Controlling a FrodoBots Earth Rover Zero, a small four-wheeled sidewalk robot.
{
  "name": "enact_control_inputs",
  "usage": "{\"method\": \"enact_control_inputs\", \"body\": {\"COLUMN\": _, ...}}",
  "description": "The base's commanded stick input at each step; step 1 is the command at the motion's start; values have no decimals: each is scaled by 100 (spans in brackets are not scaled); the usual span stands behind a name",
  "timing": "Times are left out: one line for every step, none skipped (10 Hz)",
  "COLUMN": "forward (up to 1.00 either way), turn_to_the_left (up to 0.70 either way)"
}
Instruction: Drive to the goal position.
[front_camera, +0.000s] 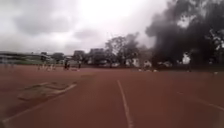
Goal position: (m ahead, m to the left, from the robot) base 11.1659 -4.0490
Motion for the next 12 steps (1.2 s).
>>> {"method": "enact_control_inputs", "body": {"forward": 70, "turn_to_the_left": 6}}
{"method": "enact_control_inputs", "body": {"forward": 70, "turn_to_the_left": 4}}
{"method": "enact_control_inputs", "body": {"forward": 70, "turn_to_the_left": 0}}
{"method": "enact_control_inputs", "body": {"forward": 70, "turn_to_the_left": 0}}
{"method": "enact_control_inputs", "body": {"forward": 70, "turn_to_the_left": 6}}
{"method": "enact_control_inputs", "body": {"forward": 70, "turn_to_the_left": -19}}
{"method": "enact_control_inputs", "body": {"forward": 70, "turn_to_the_left": -32}}
{"method": "enact_control_inputs", "body": {"forward": 70, "turn_to_the_left": -35}}
{"method": "enact_control_inputs", "body": {"forward": 70, "turn_to_the_left": -35}}
{"method": "enact_control_inputs", "body": {"forward": 70, "turn_to_the_left": -33}}
{"method": "enact_control_inputs", "body": {"forward": 70, "turn_to_the_left": -24}}
{"method": "enact_control_inputs", "body": {"forward": 70, "turn_to_the_left": -12}}
